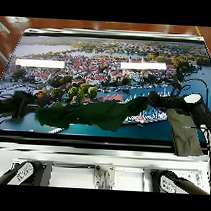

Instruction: Fold the shirts.

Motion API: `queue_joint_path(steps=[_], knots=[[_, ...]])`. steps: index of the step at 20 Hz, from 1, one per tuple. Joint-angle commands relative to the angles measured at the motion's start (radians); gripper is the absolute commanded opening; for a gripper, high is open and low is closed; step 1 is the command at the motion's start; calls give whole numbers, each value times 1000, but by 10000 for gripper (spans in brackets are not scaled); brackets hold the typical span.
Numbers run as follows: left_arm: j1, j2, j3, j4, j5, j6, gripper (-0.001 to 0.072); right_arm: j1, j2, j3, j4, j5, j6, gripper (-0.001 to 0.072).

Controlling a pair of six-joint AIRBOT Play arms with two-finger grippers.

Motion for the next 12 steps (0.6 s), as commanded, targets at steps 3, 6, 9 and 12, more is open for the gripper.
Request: queue_joint_path(steps=[3, 6, 9, 12], knots=[[-183, -7, -155, 160, 36, -103, 662, 1, -1, 0, 5, 24, -25, 65], [-243, -41, -227, 157, 82, -103, 665, 1, -1, 0, -3, 22, -31, 65], [-269, -94, -232, 109, 156, -102, 665, 1, -2, 0, -31, 19, -31, 66], [-312, -147, -232, 68, 212, -88, 665, 1, -2, 0, -32, 19, -30, 65]])
